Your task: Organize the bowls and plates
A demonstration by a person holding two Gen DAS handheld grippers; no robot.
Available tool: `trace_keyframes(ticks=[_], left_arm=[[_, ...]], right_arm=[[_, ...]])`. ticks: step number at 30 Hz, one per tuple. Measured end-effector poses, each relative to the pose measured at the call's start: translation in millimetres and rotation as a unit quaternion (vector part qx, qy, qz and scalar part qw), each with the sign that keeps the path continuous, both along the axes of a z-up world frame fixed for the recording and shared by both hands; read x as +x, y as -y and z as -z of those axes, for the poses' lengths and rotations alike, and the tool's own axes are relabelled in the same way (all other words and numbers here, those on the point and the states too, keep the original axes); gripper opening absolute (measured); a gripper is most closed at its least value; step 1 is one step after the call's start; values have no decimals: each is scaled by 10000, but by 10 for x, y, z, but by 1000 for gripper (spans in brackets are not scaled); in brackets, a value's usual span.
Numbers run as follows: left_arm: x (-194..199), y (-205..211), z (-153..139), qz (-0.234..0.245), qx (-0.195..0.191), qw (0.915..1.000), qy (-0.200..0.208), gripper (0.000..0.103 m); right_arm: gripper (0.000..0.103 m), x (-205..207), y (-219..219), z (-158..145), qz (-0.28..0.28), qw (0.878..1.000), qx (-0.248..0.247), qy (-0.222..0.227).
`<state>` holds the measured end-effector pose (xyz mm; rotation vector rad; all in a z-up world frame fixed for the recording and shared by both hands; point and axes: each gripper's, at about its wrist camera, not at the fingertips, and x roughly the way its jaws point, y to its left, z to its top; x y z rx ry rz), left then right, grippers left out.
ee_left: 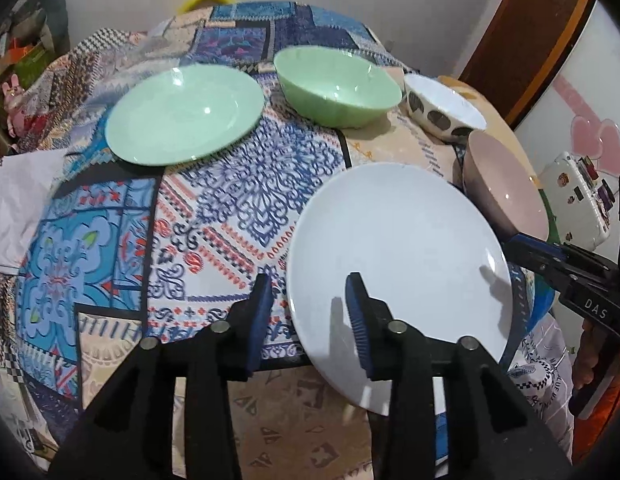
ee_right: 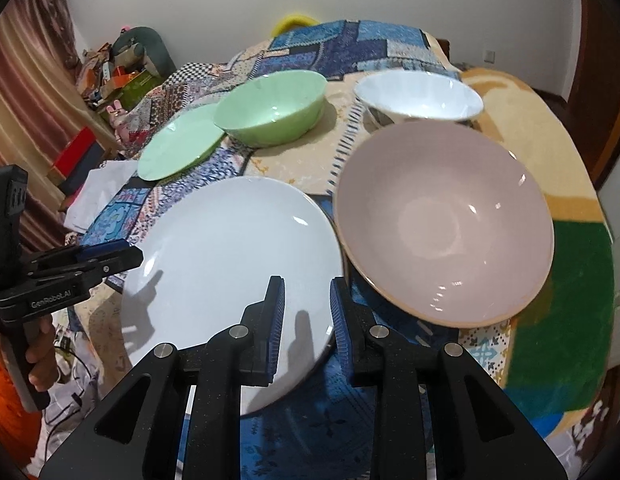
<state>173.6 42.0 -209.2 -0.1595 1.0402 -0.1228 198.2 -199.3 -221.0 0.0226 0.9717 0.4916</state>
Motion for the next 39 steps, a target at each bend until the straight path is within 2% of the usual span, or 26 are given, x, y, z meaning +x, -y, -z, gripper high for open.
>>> trace_keyframes(ticks=[3, 6, 12, 14, 16, 18, 22, 26, 32, 39], left_arm=[[-61, -75, -129, -54, 59, 9998, 198, 45], [-98, -176, -271, -156, 119, 9989, 435, 53], [-121, -478, -548, -478, 339, 9941, 916, 68], [-112, -580, -600, -571, 404, 9927, 986, 75], [-81, -725, -649, -682, 427, 9914, 1031, 87], [-50, -840, -662, -781, 380, 9905, 1066, 91], [54, -1104, -653, -1016, 320, 9889, 1035, 93], [208, -1330, -559, -1140, 370, 9885, 922, 93], [494, -1572, -348, -1068, 451, 9904, 755, 93], [883, -1798, -45, -836, 322, 9946, 516, 93]], right_arm=[[23, 1, -94, -68, -79, 9999, -30, 126], [24, 12, -194, -138, -172, 9996, 15, 242], [39, 119, -467, -253, -316, 9985, 163, 423], [49, 144, -545, -271, -363, 9982, 219, 432], [53, 196, -642, -290, -388, 9977, 315, 450], [53, 239, -746, -301, -424, 9974, 309, 484], [55, 342, -994, -291, -527, 9971, 265, 488], [63, 448, -1195, -230, -563, 9971, 206, 477], [63, 673, -1410, -84, -420, 9986, 185, 280], [63, 840, -1622, 64, -139, 9997, 142, 167]])
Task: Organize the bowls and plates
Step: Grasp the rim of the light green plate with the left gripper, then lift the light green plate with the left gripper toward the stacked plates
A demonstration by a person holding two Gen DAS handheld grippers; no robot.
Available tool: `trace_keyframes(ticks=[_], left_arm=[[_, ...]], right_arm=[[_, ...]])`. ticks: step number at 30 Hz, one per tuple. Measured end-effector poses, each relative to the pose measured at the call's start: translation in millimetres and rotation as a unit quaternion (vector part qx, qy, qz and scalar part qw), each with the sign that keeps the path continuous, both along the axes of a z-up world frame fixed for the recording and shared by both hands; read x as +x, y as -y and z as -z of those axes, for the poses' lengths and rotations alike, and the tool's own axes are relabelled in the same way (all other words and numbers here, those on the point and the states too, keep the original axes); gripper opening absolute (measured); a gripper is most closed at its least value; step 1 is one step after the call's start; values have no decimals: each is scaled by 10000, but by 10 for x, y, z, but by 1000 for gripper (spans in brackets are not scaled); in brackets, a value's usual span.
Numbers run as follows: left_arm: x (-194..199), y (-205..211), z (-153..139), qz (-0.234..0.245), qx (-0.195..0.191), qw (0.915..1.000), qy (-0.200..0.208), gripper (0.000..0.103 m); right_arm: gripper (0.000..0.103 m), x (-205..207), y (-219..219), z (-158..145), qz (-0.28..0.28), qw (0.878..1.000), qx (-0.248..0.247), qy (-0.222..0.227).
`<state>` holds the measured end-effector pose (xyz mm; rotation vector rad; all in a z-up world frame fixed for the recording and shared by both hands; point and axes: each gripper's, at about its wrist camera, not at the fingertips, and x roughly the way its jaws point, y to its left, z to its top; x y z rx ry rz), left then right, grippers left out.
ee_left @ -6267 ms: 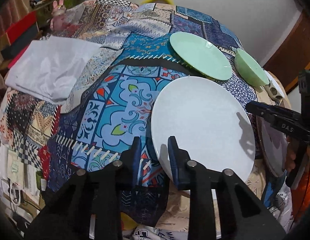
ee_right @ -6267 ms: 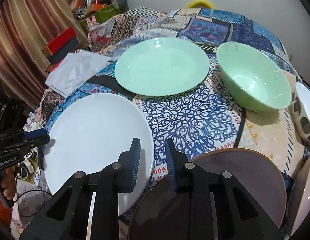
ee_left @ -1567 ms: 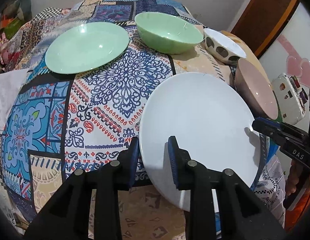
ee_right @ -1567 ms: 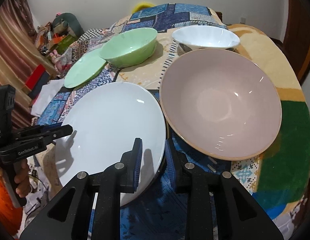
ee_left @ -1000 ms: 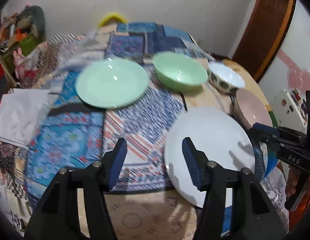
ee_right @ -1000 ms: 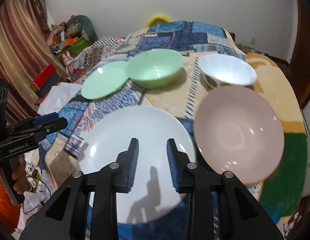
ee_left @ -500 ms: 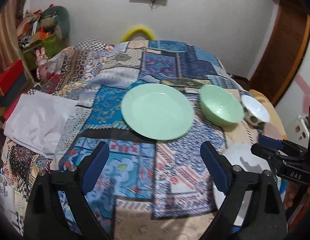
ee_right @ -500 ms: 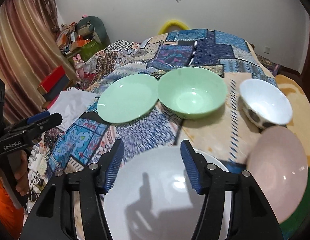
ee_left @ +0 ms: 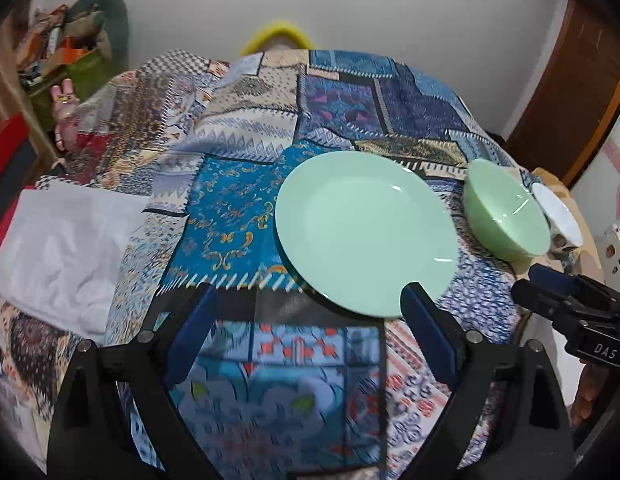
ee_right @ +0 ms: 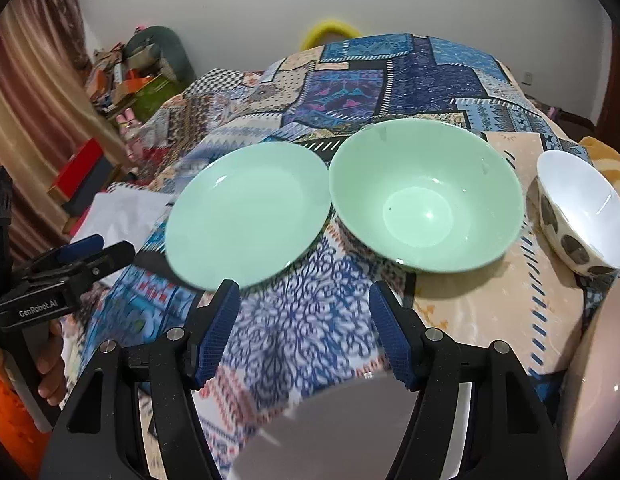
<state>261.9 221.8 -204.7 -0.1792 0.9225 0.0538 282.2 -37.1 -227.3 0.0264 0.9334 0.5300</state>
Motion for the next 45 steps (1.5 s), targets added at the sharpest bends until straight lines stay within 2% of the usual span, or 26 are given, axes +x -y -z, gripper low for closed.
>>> trace_keyframes(ticks=[3, 5, 8, 13, 16, 19, 26, 32, 40, 45], left_arm=[[152, -86, 99, 4, 47, 10000, -24, 89], [271, -148, 170, 82, 32, 9999, -80, 81], [414, -248, 287, 81, -43, 9998, -193, 69], [618, -402, 463, 102, -328, 9986, -406, 44], [714, -446, 516, 219, -626, 9969, -427, 38], [794, -415, 517, 351, -578, 9970, -389, 32], [907, -387, 544, 493, -582, 9966, -324, 21], [844, -406, 515, 368, -613, 9966, -400, 20], [343, -418, 455, 199, -533, 9966, -594, 20], [-134, -375, 450, 130, -656, 9953, -702, 20]], right_arm=[[61, 85, -87, 43, 11, 9999, -32, -95], [51, 141, -137, 76, 11, 9998, -28, -200], [41, 223, -227, 125, -24, 9994, -79, -332], [36, 325, -339, 224, 11, 9987, -344, -367], [30, 399, -366, 297, 50, 9980, -386, -492], [29, 457, -383, 331, 67, 9979, -375, -532], [27, 503, -452, 356, 47, 9978, -343, -564], [26, 521, -424, 345, -76, 9971, -175, -730], [26, 263, -519, 342, -570, 9943, -282, -853], [25, 65, -508, 339, -736, 9919, -275, -1001]])
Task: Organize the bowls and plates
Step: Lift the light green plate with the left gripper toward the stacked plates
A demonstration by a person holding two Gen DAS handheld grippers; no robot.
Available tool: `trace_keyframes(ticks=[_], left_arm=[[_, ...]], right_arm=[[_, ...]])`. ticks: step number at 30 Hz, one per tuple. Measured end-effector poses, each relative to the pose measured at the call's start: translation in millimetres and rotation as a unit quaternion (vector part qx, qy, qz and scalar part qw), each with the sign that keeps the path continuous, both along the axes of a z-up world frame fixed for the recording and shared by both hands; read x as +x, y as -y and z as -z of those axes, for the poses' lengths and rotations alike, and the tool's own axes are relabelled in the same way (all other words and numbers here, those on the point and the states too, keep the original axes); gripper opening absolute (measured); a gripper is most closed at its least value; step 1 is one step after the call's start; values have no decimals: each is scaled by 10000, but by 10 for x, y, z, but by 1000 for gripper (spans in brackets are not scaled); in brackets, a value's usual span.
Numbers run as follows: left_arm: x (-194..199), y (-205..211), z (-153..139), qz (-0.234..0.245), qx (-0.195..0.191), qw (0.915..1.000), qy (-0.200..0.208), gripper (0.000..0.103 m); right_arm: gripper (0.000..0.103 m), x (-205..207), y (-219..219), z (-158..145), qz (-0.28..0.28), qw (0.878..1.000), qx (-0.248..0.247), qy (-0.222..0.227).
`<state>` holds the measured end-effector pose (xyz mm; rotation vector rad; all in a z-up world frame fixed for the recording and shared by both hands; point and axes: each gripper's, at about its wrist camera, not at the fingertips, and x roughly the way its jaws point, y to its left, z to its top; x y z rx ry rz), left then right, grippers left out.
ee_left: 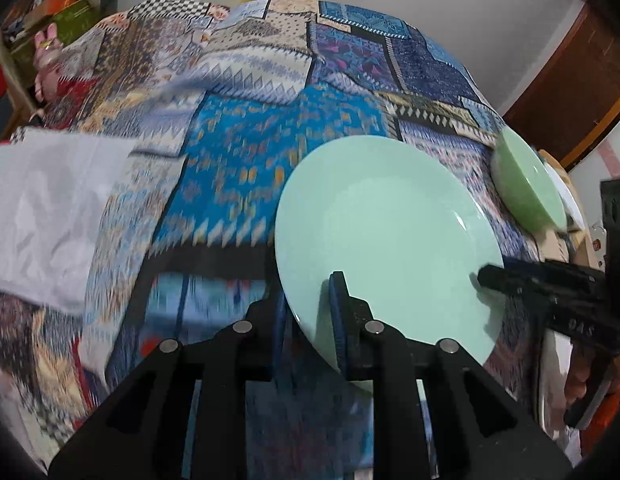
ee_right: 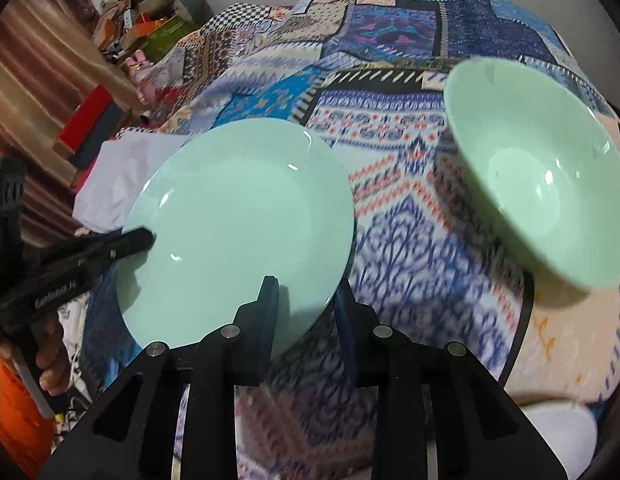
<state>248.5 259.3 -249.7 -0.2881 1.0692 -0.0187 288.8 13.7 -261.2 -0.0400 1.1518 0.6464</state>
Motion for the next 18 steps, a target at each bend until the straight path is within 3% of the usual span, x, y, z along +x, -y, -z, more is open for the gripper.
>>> trace_keyframes(ticks=[9, 18], left_arm=[[-662, 139, -16, -144, -145, 9996, -190, 21], [-685, 89, 41, -219, -295, 9989, -290, 21]], right_arm=[[22, -292, 15, 17, -250, 9996, -133, -6], [23, -156, -72, 34, -311, 9993, -181, 30]])
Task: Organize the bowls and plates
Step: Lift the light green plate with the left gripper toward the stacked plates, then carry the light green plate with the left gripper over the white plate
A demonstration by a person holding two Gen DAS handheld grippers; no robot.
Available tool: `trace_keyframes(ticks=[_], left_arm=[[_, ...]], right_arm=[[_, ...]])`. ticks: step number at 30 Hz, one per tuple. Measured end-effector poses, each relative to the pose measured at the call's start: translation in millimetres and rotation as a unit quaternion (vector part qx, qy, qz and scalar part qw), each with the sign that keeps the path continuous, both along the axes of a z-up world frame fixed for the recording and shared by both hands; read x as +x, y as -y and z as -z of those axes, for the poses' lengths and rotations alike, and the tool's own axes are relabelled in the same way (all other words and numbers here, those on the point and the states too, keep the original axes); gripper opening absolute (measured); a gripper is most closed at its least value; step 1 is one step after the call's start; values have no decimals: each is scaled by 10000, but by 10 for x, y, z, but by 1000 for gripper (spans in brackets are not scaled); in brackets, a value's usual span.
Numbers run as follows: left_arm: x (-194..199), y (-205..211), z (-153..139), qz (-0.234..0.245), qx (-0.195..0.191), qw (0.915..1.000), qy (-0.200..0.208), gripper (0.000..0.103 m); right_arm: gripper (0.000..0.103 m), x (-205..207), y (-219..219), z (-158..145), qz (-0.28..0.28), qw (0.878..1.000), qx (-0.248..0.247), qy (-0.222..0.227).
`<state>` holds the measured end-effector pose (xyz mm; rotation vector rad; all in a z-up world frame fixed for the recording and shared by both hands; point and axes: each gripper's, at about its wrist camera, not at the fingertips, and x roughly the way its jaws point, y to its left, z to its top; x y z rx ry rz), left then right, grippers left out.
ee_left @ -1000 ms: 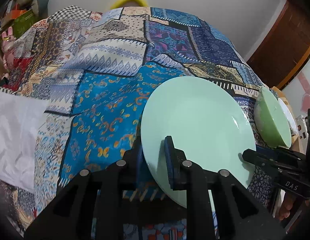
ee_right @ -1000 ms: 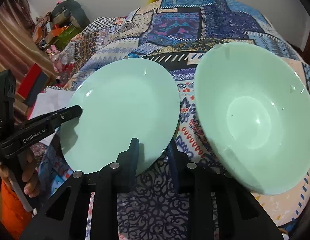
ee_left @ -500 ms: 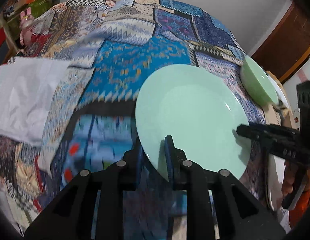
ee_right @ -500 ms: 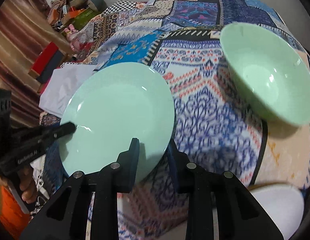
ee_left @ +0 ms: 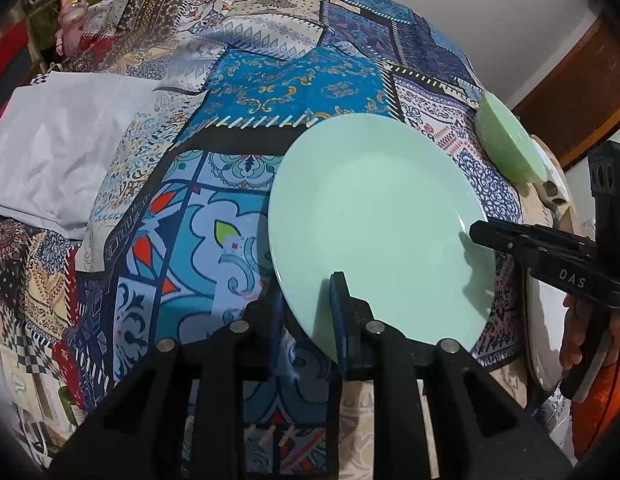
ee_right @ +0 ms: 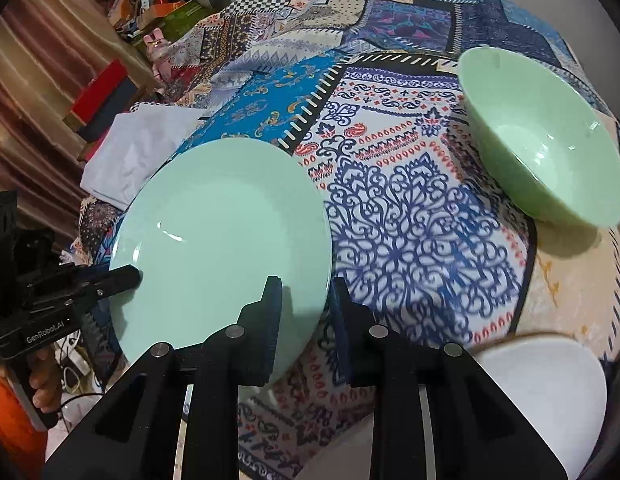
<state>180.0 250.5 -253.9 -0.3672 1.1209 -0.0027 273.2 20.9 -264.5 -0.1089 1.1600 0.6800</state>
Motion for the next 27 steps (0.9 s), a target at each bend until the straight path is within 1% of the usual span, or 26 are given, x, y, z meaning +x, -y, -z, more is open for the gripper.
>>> trace_keyframes(ticks=[2, 5, 8, 14, 17, 22, 27], left_arm=[[37, -27, 12, -9, -44, 10000, -1, 21], [84, -62, 25, 24, -113, 9999, -1, 22], [105, -75, 45, 19, -181, 9998, 0, 24], [80, -40, 18, -13, -84, 10000, 50, 23], [71, -16, -9, -23, -49, 10000, 62, 23], [43, 3, -55, -14, -161, 9999, 46, 24], [-17, 56, -179, -20, -120, 9998, 167, 23]], right_arm=[[23, 43, -13, 45, -7, 10000, 34, -80], [23, 38, -60, 58, -80, 10000, 16, -27], [27, 14, -104, 68, -110, 9999, 32, 20], [26, -26, -74, 49, -110, 9998, 89, 116], [26, -25, -40, 31, -50, 9998, 128, 122], [25, -61, 31, -33, 30, 9996, 174, 201], [24, -110, 91, -139, 65, 9992, 288, 281]])
